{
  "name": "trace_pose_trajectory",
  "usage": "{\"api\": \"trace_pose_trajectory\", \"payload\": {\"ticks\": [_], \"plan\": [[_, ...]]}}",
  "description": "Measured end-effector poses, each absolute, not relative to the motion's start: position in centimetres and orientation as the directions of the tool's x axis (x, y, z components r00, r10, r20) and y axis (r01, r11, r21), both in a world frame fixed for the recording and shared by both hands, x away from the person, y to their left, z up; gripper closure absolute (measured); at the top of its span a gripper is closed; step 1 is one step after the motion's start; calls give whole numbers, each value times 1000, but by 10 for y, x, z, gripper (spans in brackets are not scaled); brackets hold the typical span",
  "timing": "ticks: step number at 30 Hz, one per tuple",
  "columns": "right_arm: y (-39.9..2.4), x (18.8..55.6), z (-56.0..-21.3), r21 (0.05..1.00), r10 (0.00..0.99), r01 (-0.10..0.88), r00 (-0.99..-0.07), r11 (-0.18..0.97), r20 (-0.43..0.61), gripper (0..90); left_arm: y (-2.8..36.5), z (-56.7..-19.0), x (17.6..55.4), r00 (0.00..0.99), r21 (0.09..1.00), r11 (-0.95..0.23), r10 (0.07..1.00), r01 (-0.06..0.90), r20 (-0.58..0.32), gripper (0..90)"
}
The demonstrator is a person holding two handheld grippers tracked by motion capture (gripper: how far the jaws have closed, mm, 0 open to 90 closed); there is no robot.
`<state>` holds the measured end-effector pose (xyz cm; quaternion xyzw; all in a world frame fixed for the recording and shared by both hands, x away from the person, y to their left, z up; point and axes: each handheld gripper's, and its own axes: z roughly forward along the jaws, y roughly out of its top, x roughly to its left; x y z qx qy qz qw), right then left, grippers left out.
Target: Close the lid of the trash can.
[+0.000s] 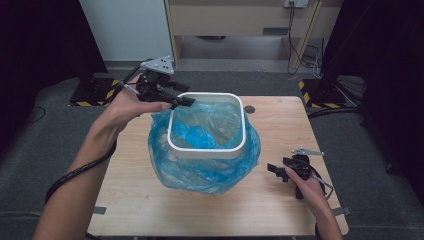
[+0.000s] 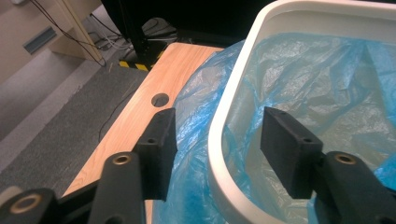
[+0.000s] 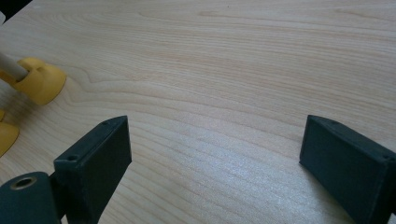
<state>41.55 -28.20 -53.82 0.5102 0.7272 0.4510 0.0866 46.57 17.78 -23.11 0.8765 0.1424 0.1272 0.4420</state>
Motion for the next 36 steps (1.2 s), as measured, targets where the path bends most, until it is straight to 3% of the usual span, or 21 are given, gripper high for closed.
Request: {"api": "trace_pose_trajectory", "payload": {"ticks": [14, 23, 36], "plan": [[-281, 414, -538, 744, 821, 665, -464, 74, 333, 87, 185, -229, 454, 911, 834, -526, 407, 169, 73, 161], [-281, 415, -538, 743, 824, 665, -462, 77, 328, 85, 190, -231, 451, 905, 831, -524, 420, 185, 64, 88], [-281, 414, -538, 742, 821, 667, -462, 72, 335, 85, 193, -231, 448, 901, 841, -507, 431, 189, 57, 70]]}}
